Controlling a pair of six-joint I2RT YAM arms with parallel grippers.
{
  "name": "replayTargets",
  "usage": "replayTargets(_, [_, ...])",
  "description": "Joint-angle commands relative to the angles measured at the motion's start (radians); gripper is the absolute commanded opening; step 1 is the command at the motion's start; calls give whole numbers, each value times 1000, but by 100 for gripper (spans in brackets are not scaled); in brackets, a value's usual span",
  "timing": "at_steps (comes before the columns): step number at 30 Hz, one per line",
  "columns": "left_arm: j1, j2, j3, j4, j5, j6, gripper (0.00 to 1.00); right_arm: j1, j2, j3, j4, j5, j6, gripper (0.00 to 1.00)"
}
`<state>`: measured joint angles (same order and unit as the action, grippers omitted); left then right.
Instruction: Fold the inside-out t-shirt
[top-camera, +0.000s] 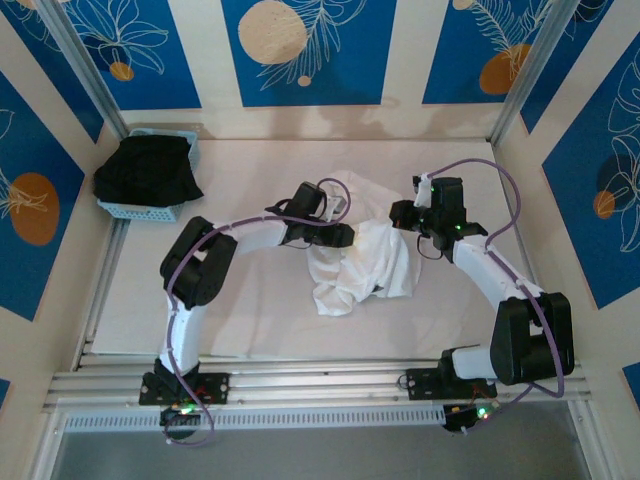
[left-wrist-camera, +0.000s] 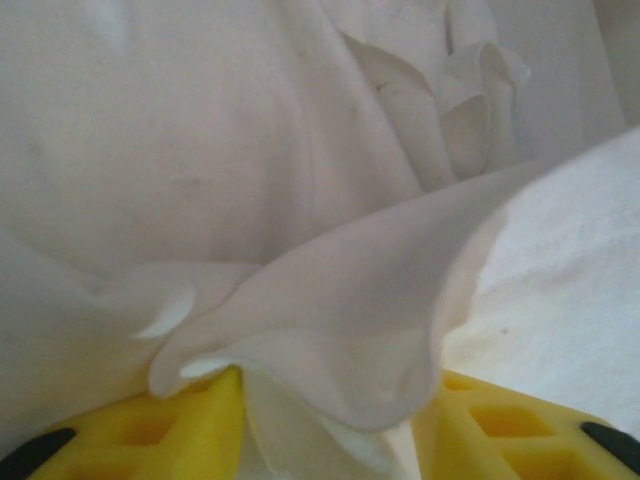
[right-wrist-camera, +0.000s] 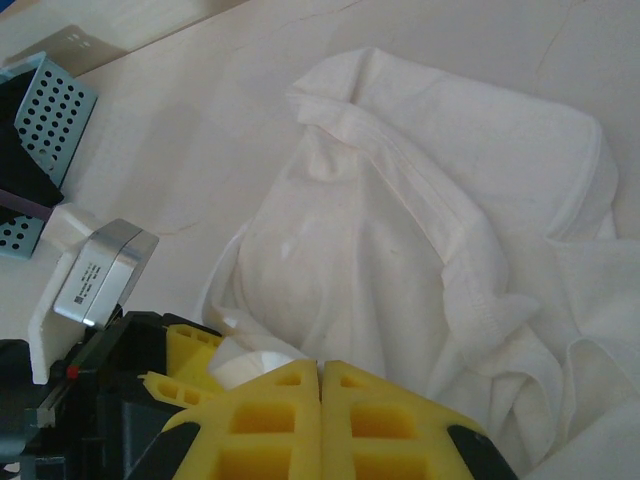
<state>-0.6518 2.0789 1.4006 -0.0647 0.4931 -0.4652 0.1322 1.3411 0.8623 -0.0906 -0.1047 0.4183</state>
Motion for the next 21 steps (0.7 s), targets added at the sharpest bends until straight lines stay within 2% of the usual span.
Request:
replayTargets(1, [7,5,9,43,64,-5,39,-5,-2,6,23,-19,-1,0])
replayTargets(7, [9,6,14,63,83,-4,21,-6,-3,5,21,-21,-1,0])
replayTargets(12, [16,-14,-1,81,80,-2,2,-8,-8,5,17,-20,-2,0])
replayTargets(18, [49,-149,-108,176,82,-3,0,-16,-37,-6,4,-28,-4,0])
replayTargets(21, [75,-268,-195,211,76,-6,0,-4,-72,-25,16,-102,-1,0])
